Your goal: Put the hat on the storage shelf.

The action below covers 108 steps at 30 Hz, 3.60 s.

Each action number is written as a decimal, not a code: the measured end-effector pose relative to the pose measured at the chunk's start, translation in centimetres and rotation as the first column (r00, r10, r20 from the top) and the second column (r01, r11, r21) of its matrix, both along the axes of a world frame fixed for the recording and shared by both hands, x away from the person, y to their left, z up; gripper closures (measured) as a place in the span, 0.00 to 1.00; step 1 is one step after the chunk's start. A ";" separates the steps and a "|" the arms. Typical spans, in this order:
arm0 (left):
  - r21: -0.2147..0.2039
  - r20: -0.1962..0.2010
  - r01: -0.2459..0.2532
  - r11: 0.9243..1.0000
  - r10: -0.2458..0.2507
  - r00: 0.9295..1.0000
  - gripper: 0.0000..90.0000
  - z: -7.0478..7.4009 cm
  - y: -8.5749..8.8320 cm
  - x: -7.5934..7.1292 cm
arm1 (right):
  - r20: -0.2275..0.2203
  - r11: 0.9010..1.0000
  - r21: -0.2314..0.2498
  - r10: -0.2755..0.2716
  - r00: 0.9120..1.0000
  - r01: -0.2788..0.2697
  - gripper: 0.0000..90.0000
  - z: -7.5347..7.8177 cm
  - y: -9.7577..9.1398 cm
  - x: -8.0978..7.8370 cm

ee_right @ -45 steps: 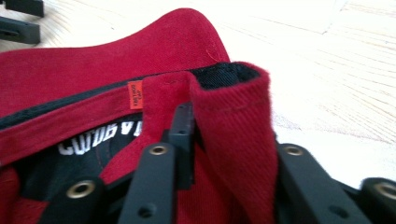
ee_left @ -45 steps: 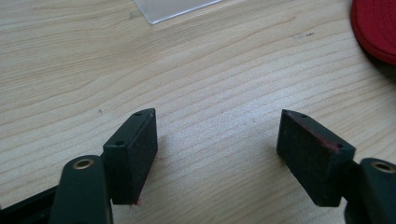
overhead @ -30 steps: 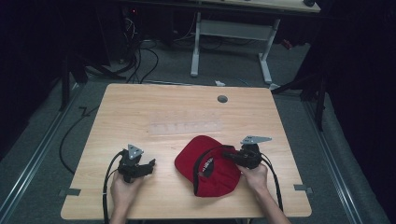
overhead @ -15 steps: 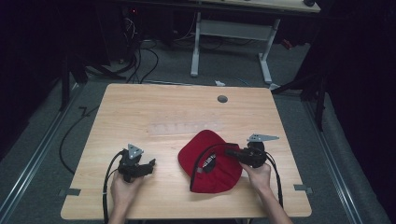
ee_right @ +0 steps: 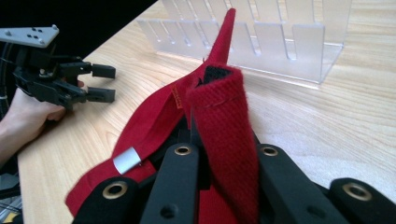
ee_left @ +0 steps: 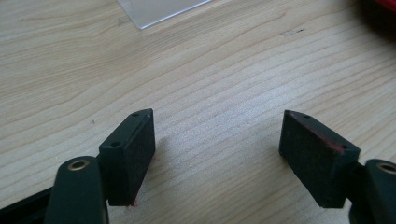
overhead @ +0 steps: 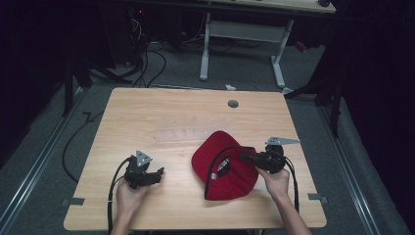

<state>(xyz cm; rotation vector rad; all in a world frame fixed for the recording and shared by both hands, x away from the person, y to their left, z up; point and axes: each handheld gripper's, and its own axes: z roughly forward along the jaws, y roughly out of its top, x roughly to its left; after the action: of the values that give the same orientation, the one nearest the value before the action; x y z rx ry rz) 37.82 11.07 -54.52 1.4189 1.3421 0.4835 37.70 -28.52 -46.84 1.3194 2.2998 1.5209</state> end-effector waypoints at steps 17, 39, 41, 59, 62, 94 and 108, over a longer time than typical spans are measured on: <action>0.011 0.097 0.153 0.988 -0.153 0.983 0.28 1.9 -3.2 -2.0 | 0.021 1.000 0.019 0.011 1.000 -0.011 0.94 2.6 0.3 0.3; 0.120 0.149 0.288 0.950 -0.304 0.941 0.24 2.7 -7.9 -3.9 | -0.021 0.999 0.035 0.037 0.999 -0.036 0.94 3.5 1.7 1.4; 0.122 0.150 0.288 0.950 -0.305 0.940 0.24 2.7 -8.1 -3.9 | -0.020 0.999 0.036 0.042 0.999 -0.041 0.94 3.5 1.9 1.5; 0.166 0.184 0.277 0.947 -0.305 0.934 0.22 2.9 -9.4 -3.8 | -0.049 0.994 0.079 0.083 0.995 -0.079 0.94 4.2 3.6 2.7; 0.178 0.187 0.271 0.946 -0.303 0.934 0.22 2.8 -9.5 -3.9 | -0.049 0.993 0.080 0.088 0.995 -0.084 0.94 4.3 3.8 2.8; 0.134 0.242 0.275 0.952 -0.301 0.923 0.26 3.4 -9.0 -4.5 | -0.128 0.993 0.071 0.108 0.986 -0.099 0.94 3.9 4.6 3.7; 0.083 0.243 0.248 0.965 -0.261 0.934 0.49 4.5 -7.9 -4.1 | -0.166 0.989 0.059 0.140 0.976 -0.132 0.94 3.1 5.3 3.4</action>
<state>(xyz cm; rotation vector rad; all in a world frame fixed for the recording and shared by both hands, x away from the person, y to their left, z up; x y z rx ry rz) 33.67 3.15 -49.99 1.4931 0.9331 0.5084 41.10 -23.24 -43.75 1.3793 2.5214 1.5682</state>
